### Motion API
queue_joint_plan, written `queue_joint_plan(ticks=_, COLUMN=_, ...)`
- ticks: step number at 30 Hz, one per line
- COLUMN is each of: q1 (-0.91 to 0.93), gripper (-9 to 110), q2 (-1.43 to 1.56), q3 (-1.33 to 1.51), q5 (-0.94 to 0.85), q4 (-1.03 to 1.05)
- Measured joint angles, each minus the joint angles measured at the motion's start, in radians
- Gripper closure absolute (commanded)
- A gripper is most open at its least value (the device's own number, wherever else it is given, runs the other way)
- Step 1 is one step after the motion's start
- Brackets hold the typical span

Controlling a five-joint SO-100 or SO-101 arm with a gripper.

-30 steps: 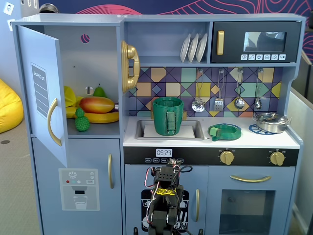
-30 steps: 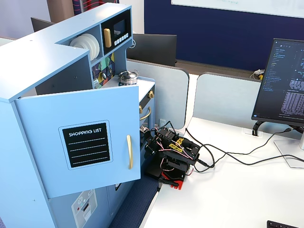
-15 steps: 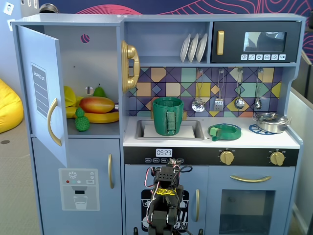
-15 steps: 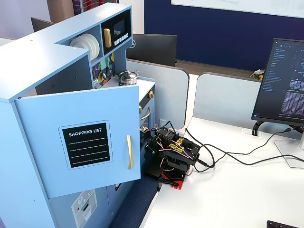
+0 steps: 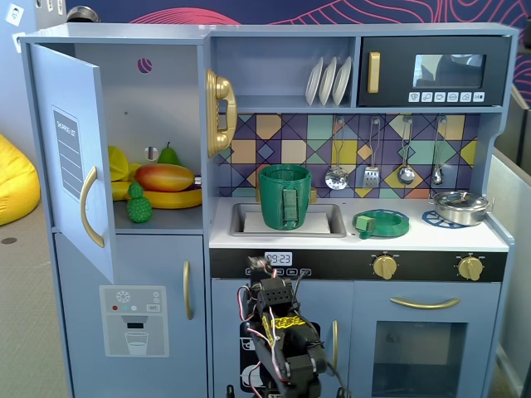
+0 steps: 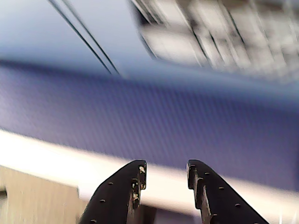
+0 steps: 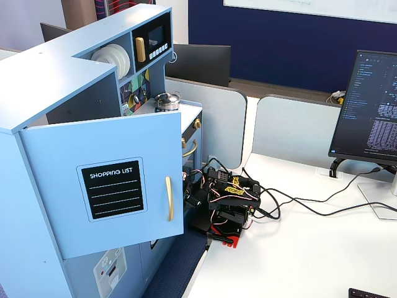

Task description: Close the left cabinet door

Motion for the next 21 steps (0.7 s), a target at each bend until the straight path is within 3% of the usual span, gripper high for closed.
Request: queue_joint_plan(ticks=21, q1=-0.649, gripper=101, q2=-0.026, q3=-0.397, q5=-0.321, q4=-0.347)
